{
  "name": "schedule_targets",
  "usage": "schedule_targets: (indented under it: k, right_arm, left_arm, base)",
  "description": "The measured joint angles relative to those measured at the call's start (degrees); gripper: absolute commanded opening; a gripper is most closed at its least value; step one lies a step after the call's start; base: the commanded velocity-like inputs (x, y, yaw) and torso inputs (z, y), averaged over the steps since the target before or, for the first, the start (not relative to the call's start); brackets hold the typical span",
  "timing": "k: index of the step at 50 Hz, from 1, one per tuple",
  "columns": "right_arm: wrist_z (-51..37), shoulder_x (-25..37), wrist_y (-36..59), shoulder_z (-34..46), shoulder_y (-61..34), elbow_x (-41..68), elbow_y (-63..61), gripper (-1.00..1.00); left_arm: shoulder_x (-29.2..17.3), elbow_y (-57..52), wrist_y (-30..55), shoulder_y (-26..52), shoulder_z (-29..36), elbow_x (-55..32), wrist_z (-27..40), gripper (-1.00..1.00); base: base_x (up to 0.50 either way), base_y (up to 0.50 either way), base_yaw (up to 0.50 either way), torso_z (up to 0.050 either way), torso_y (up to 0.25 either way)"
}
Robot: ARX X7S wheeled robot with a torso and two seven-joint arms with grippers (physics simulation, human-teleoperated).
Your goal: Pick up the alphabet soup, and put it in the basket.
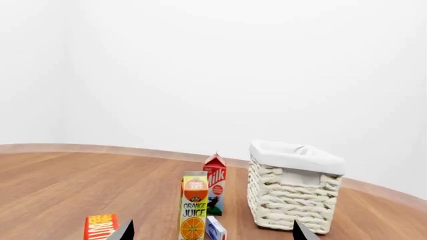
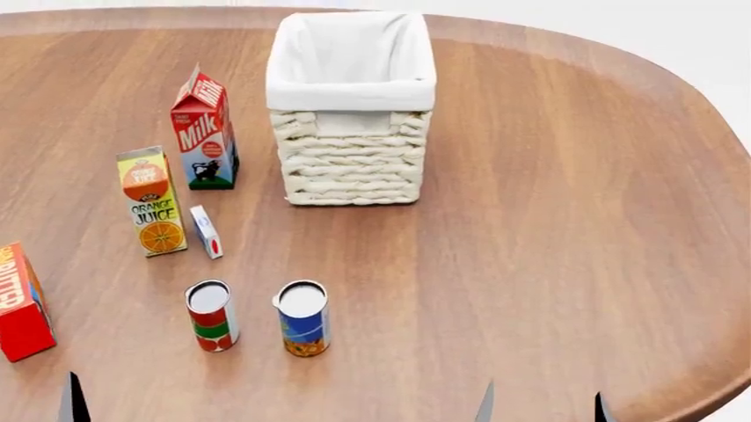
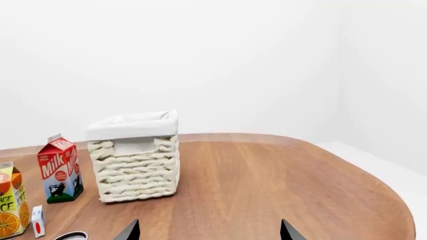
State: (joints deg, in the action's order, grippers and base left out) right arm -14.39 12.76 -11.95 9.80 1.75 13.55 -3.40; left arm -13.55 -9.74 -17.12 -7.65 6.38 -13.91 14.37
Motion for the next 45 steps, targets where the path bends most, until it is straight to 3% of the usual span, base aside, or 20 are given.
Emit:
schedule_targets:
  k: [45]
  right_arm:
    - [-2.4, 0.7, -0.5, 2.0, -0.6, -3.1, 0.9, 1.00]
  left_arm:
    - [-0.8, -0.3, -0.4, -0.1, 0.9, -0.3, 1.2, 1.00]
  base:
    - [0.11, -0.01, 0.00, 0.000, 0.000]
